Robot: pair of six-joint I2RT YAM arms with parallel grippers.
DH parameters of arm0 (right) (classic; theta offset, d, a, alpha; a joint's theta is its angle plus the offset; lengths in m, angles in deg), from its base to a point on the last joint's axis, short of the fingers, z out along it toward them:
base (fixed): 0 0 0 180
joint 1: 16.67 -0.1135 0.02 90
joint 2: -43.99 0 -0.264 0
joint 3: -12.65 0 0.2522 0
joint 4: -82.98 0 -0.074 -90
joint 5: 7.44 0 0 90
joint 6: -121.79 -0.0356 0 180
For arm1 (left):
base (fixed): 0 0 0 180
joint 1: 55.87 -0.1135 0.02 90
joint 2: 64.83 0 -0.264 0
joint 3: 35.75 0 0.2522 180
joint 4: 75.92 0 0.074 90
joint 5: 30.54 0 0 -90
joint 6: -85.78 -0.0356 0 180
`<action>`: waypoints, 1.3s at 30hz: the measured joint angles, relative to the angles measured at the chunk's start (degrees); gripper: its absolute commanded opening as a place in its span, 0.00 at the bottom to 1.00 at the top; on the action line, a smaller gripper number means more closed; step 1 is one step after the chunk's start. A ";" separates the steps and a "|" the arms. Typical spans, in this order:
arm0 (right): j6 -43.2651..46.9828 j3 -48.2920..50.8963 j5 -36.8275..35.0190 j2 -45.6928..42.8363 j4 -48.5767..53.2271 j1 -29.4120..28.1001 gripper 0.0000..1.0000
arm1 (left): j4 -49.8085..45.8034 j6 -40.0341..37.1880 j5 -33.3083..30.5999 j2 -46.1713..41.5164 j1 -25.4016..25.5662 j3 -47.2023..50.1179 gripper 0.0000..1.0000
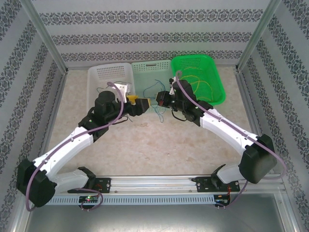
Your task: Untangle the cables
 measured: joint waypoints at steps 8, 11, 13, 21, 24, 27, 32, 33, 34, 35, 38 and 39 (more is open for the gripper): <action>-3.34 0.00 2.32 0.72 -0.48 0.17 0.01 | 0.90 -3.56 8.07 4.20 1.14 0.22 0.60; -4.94 0.00 4.04 0.72 -1.33 0.55 0.02 | 0.85 -4.81 9.64 7.43 1.68 0.22 0.60; -5.81 0.00 5.25 0.72 -1.70 0.59 0.01 | 0.85 -5.55 10.32 8.83 1.90 0.20 0.60; -9.11 0.00 8.81 0.70 -2.71 1.29 0.01 | 0.66 -9.11 10.84 12.33 1.92 -2.34 0.61; -10.08 0.00 9.79 0.70 -3.15 1.29 0.01 | 0.63 -9.90 10.78 13.03 1.92 -3.32 0.61; -11.15 0.00 10.82 0.70 -3.89 1.29 0.02 | 0.46 -10.29 10.45 13.75 1.92 -3.98 0.61; -12.37 0.00 11.91 0.70 -4.55 1.29 0.03 | -0.70 -11.23 10.19 15.04 1.92 -4.87 0.39; -12.46 0.00 12.13 0.70 -4.59 1.29 0.04 | -0.83 -11.43 10.21 15.21 1.92 -4.92 0.31; -12.57 0.00 12.35 0.70 -4.61 1.29 0.05 | -1.03 -11.37 10.16 15.37 1.97 -4.94 0.23; -12.61 0.00 12.57 0.70 -4.59 1.31 0.06 | -1.11 -11.52 10.14 15.47 2.01 -4.98 0.17; -12.59 0.11 12.98 0.52 -4.59 1.68 0.18 | -1.38 -11.63 9.86 15.50 2.25 -5.20 0.01; -12.61 0.33 13.11 0.31 -4.59 1.97 0.31 | -1.49 -11.76 9.75 15.50 2.27 -5.29 0.00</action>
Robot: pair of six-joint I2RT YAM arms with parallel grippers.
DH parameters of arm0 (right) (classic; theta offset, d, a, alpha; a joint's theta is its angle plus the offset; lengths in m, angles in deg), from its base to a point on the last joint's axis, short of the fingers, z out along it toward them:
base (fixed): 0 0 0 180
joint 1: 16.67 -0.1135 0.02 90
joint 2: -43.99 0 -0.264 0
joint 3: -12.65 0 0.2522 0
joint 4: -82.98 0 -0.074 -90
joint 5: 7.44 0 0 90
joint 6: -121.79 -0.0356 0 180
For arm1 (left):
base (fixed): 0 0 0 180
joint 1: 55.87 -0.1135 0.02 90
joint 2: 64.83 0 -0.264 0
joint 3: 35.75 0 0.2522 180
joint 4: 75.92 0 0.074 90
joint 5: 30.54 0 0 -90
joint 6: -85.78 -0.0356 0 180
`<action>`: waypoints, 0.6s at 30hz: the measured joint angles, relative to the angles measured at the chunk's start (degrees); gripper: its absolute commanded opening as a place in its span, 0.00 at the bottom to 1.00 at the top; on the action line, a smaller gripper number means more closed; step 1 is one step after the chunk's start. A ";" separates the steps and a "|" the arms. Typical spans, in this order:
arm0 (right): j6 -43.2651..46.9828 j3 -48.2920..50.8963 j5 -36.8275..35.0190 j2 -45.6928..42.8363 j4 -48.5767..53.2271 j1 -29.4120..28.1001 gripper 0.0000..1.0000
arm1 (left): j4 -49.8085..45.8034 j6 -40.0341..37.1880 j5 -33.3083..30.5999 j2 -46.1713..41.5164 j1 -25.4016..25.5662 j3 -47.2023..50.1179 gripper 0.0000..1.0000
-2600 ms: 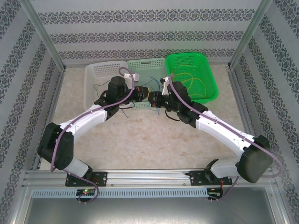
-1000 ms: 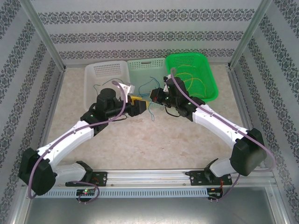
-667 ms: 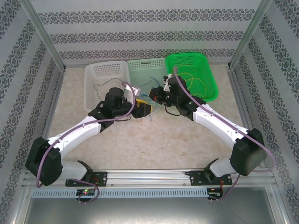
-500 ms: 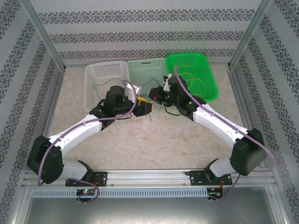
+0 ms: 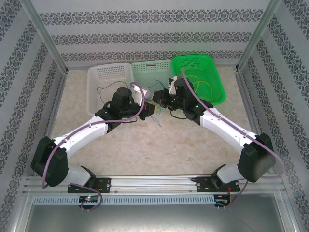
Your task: Untangle the cables
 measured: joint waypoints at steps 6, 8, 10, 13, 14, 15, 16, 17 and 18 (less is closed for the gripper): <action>1.86 1.49 0.79 -2.75 2.16 2.32 0.57 | -1.31 0.13 -2.84 0.00 0.00 -0.52 0.00; 3.58 2.14 0.96 -4.42 3.89 3.15 0.60 | -2.01 0.13 -3.67 0.00 -0.02 -1.01 0.00; 6.36 2.71 1.11 -6.40 6.03 3.87 0.61 | -2.62 0.15 -3.98 0.00 -0.04 -1.55 0.00; 12.90 3.30 1.05 -10.21 9.79 4.39 0.60 | -4.42 0.44 -3.58 0.44 -0.15 -3.61 0.00; 15.50 3.39 1.07 -11.56 11.15 4.55 0.60 | -5.25 0.59 -3.21 0.98 -0.20 -4.87 0.00; 17.84 3.50 1.07 -12.79 12.31 4.55 0.60 | -5.97 0.72 -2.69 1.62 -0.44 -6.08 0.00; 20.39 3.67 1.09 -14.03 13.57 4.55 0.60 | -6.84 0.85 -2.08 2.40 -0.55 -7.48 0.00; 23.02 3.91 1.09 -15.13 14.82 4.52 0.60 | -7.69 1.09 -1.33 3.30 -0.81 -8.85 0.00; 25.27 4.20 1.07 -15.93 15.91 4.52 0.60 | -8.39 1.36 -0.79 4.04 -0.94 -9.92 0.00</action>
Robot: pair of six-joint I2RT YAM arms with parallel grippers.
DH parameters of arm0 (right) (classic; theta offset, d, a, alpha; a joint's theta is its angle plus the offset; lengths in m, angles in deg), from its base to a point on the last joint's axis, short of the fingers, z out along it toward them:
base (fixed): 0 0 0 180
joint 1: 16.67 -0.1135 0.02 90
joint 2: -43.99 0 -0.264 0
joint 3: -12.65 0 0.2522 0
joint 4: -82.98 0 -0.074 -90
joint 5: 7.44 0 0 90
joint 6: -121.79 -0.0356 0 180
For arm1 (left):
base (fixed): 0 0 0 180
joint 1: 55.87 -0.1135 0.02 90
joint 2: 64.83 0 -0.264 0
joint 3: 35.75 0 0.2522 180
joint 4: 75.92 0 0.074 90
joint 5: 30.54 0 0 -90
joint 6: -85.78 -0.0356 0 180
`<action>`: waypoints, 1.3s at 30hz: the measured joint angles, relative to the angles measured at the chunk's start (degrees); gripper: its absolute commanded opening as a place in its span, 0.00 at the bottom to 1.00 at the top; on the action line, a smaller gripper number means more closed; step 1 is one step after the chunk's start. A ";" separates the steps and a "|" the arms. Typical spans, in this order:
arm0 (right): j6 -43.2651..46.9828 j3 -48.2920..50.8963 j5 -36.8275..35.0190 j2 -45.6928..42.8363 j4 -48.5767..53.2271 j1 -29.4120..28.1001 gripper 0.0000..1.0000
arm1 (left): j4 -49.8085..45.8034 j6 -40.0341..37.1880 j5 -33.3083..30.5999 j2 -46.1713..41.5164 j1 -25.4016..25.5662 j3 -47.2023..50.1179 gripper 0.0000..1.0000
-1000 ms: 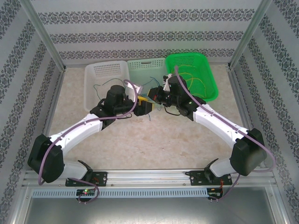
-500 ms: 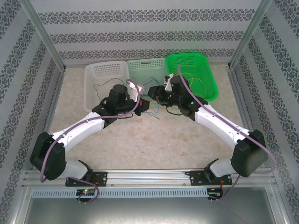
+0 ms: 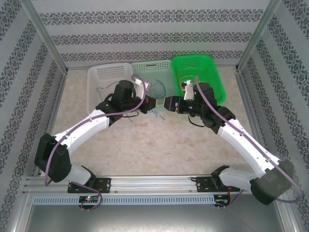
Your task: Untangle the cables
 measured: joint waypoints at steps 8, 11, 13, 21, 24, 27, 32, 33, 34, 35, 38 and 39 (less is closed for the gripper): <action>13.14 2.60 -3.50 0.39 7.02 -3.82 0.60 | -5.14 1.05 2.78 2.78 -0.72 -3.39 0.00; 16.02 2.60 -4.35 1.97 7.23 -5.62 0.60 | -5.88 1.22 3.21 2.99 -0.72 -3.58 0.00; 17.57 2.40 -4.63 3.43 7.45 -6.54 0.60 | -6.25 1.38 3.52 3.21 -0.72 -3.58 0.00; 20.24 1.29 -4.96 8.59 7.48 -7.63 0.51 | -7.63 1.66 4.46 4.02 -0.72 -4.42 0.00; 20.15 0.61 -5.01 9.40 7.21 -7.63 0.35 | -7.72 1.79 4.48 4.15 -0.72 -4.57 0.00; 20.00 0.26 -5.51 9.88 6.86 -7.63 0.20 | -7.72 2.01 4.48 4.26 -0.72 -4.59 0.00; 19.74 0.13 -6.78 9.97 6.82 -7.63 0.13 | -7.72 2.05 4.46 4.28 -0.72 -4.59 0.00; 19.61 0.13 -6.97 9.94 6.82 -7.63 0.11 | -7.72 2.05 4.46 4.28 -0.72 -4.59 0.00; 19.56 0.13 -7.26 9.92 6.73 -7.63 0.09 | -7.72 2.08 4.44 4.28 -0.72 -4.59 0.00; 19.28 0.13 -7.50 9.86 6.56 -7.63 0.06 | -7.72 2.12 4.44 4.28 -0.72 -4.59 0.00; 17.16 0.44 -8.96 9.01 5.25 -7.54 0.00 | -7.45 2.71 3.96 4.26 -0.72 -4.50 0.00; 16.33 0.92 -9.42 8.31 4.31 -7.41 0.00 | -6.99 3.13 3.54 4.11 -0.72 -4.20 0.00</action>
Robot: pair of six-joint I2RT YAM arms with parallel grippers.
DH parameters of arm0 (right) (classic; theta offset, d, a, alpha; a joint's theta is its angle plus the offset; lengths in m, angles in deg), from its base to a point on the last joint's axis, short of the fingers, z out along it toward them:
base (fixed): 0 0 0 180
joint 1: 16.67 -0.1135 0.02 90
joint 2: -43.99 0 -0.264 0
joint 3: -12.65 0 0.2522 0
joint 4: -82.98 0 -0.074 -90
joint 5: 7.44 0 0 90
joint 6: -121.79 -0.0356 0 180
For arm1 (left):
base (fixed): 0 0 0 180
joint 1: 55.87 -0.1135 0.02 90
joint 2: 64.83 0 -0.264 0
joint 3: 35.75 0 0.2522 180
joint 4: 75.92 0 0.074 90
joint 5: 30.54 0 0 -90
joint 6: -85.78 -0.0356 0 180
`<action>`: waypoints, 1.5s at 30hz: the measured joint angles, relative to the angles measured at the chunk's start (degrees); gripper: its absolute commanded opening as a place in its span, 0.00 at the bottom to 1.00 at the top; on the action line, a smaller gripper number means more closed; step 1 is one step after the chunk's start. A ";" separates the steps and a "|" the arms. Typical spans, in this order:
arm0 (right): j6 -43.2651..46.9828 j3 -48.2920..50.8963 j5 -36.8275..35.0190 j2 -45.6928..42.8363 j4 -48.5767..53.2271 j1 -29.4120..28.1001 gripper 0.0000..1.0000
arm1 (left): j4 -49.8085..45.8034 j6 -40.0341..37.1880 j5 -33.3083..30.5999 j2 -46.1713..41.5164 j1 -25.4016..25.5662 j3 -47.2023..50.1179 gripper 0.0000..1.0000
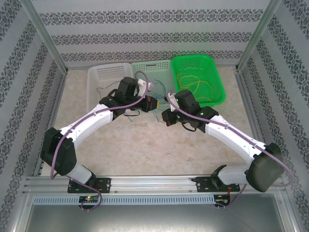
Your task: Untangle the cables
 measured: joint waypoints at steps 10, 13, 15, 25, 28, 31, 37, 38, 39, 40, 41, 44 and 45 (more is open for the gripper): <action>-20.35 11.67 -1.57 -9.79 -12.83 10.95 0.00 | 7.74 5.22 -8.00 -9.18 0.20 9.18 0.02; -29.18 15.50 -0.07 -11.93 -20.02 12.35 0.00 | 12.46 6.99 -8.48 -11.06 0.48 11.26 0.02; -35.10 17.97 0.20 -12.28 -24.76 12.68 0.00 | 14.86 8.24 -8.70 -11.47 0.48 12.46 0.02; -64.02 30.95 -4.66 -12.63 -41.92 8.13 0.00 | 18.78 11.45 -10.43 -11.50 0.48 15.43 0.03; -69.31 33.33 -10.14 -15.28 -43.17 4.50 0.00 | 19.34 11.87 -10.88 -11.50 0.48 15.43 0.02; -72.74 34.60 -15.80 -18.99 -43.36 1.92 0.10 | 19.34 12.70 -11.23 -11.47 0.48 15.43 0.02; -71.78 34.71 -22.69 -23.67 -39.43 1.97 0.49 | 20.09 12.79 -13.88 -11.47 -0.63 15.23 0.03; -70.53 34.71 -23.23 -24.61 -37.79 2.36 0.51 | 19.96 12.44 -14.23 -11.47 -0.76 14.93 0.03; -69.07 34.69 -23.74 -26.01 -35.82 2.95 0.53 | 19.56 11.63 -14.23 -11.47 -0.81 14.38 0.02; -67.78 34.69 -24.02 -27.43 -34.18 3.45 0.54 | 19.08 10.93 -14.10 -11.47 -0.81 13.77 0.03; -65.94 34.67 -24.50 -29.68 -32.15 4.37 0.55 | 18.47 9.64 -13.51 -11.47 -0.81 12.90 0.03; -60.70 34.27 -24.00 -35.63 -27.91 8.52 0.55 | 16.85 5.99 -10.75 -11.47 -0.81 10.27 0.03; -59.08 33.86 -22.95 -37.07 -26.64 10.67 0.54 | 16.63 5.05 -9.75 -11.50 -0.81 9.68 0.03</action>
